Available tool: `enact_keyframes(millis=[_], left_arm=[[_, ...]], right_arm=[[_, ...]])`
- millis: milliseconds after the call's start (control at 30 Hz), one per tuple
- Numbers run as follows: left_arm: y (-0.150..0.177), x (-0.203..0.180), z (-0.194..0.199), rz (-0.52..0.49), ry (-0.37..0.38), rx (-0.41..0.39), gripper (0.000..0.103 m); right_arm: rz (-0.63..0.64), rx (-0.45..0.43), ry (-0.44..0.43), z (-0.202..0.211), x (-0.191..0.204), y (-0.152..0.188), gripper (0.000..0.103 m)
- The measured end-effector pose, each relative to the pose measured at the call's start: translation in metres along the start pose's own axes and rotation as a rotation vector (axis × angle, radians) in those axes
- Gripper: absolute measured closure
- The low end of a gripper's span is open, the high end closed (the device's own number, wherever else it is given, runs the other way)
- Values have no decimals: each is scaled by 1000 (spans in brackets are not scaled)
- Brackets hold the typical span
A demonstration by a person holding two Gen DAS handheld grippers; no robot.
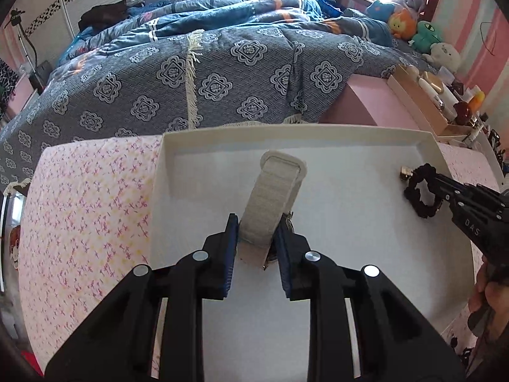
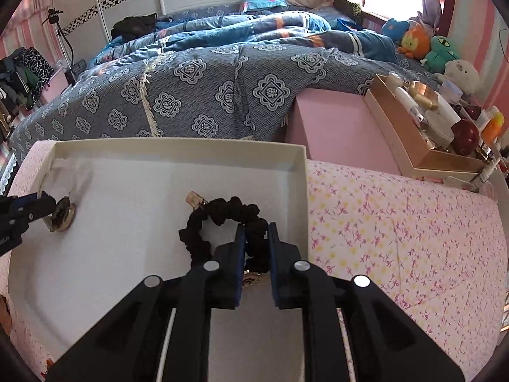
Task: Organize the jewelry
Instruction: 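Carry the watch in left tool while right tool carries bracelet into white tray, then open left tool to drop the watch while right tool releases the bracelet, then move left tool to red-tasseled pendant while right tool moves to black cord pendant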
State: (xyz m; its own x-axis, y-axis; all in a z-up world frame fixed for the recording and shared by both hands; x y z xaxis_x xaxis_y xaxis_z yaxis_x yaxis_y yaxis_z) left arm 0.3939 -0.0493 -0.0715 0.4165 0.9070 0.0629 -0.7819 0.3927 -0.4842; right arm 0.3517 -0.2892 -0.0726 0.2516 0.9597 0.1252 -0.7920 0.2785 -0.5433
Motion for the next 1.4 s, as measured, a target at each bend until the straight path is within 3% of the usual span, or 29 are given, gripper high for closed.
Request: enact_keyframes(millis=[100, 200, 300, 367, 533, 700, 800, 1100, 1233, 1400], left_arm=[[3, 1, -4, 4, -19, 10, 73], [5, 1, -5, 6, -20, 17, 72], [6, 0, 2, -3, -42, 10, 71], [9, 2, 9, -1, -36, 9, 67], [18, 1, 42, -8, -40, -50, 43], [42, -9, 102, -39, -64, -119, 25], [65, -12, 134, -34, -64, -136, 17], [141, -23, 203, -41, -86, -133, 14], [171, -28, 226, -42, -131, -149, 9], [201, -33, 236, -32, -124, -156, 7]], right_arm=[[-5, 9, -15, -1, 0, 0, 74], [-12, 10, -27, 2, 2, 0, 69], [-18, -4, -47, 14, 4, -3, 52], [-21, -12, -66, 24, 5, -4, 50], [-18, -31, -70, 65, -1, 0, 45], [-11, -46, -65, 122, -13, 22, 37], [-3, -53, -74, 158, -21, 45, 37], [1, -115, -42, 242, -56, 114, 35], [-4, -156, -14, 262, -71, 141, 35], [-46, -172, -6, 268, -90, 167, 35]])
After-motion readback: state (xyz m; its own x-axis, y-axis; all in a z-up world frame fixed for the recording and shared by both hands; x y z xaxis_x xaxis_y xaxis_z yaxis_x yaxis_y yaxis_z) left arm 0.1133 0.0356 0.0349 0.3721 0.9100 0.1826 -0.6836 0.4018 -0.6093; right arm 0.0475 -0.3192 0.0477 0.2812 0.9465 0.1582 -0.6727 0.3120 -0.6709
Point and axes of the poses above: each gripper's, at about its wrist camera, not at the fingertips, and z roughly against the way its jaws point, x to its left, y to its underside, the point moved 4 cm from there along -z, roughly the way its jaws point, and after that the axes turned 13 degrees about -z, right-handed, at the moved point
